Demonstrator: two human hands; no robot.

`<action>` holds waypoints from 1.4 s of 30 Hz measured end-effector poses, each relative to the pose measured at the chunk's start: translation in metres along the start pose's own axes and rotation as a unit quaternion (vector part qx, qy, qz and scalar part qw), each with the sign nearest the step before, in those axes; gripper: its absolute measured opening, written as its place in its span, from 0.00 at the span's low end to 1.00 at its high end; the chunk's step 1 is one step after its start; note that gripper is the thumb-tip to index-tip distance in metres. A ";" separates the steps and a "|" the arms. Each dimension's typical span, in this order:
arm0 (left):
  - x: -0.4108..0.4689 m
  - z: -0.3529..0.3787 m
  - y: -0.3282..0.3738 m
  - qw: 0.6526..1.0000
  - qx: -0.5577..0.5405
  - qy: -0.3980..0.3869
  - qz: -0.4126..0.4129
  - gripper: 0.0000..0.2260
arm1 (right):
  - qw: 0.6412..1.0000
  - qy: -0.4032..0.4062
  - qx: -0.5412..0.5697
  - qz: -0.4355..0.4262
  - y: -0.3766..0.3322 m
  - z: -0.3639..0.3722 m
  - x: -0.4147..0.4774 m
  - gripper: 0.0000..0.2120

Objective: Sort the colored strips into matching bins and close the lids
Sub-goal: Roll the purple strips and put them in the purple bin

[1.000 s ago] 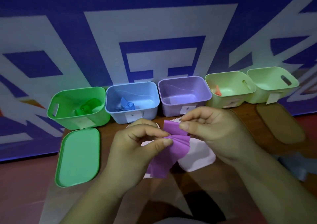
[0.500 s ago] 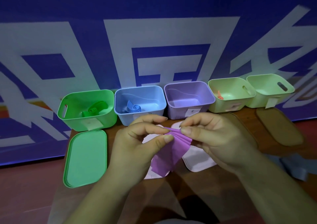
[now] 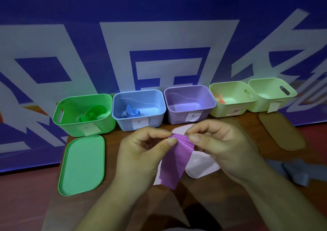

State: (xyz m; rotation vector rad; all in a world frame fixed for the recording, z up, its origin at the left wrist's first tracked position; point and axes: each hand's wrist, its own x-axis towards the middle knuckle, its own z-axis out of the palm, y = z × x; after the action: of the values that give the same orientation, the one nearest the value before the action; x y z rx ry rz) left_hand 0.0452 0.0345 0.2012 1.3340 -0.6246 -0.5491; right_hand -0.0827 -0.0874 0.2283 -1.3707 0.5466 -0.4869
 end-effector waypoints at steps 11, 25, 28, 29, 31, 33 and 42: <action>-0.003 0.007 0.008 1.000 -0.002 0.027 -0.011 0.11 | 0.985 0.037 -0.140 -0.100 0.011 0.002 -0.002 0.18; 0.004 -0.035 0.033 0.998 0.059 -0.019 0.032 0.08 | 0.997 0.000 -0.035 -0.068 -0.002 0.035 0.013 0.09; 0.005 -0.045 0.036 0.996 0.070 -0.042 0.031 0.07 | 0.998 -0.020 -0.032 -0.042 -0.006 0.042 0.015 0.09; 0.005 -0.048 0.037 0.996 0.069 -0.049 0.029 0.07 | 0.999 -0.026 -0.031 -0.033 -0.007 0.045 0.015 0.10; 0.004 -0.055 0.037 0.996 0.065 -0.063 0.028 0.08 | 0.999 -0.034 -0.016 -0.009 -0.009 0.051 0.015 0.10; 0.004 -0.062 0.037 0.994 0.071 -0.070 0.033 0.08 | 0.999 -0.042 0.016 0.027 -0.011 0.058 0.016 0.09; -0.002 -0.089 0.037 0.996 0.042 -0.054 0.059 0.10 | 0.987 -0.057 0.086 0.121 -0.013 0.089 0.018 0.09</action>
State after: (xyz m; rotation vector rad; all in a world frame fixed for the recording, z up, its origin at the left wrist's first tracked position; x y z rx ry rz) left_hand 0.1059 0.1046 0.2267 1.3431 -0.8176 -0.5069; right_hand -0.0131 -0.0311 0.2496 -1.1408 0.5562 -0.2507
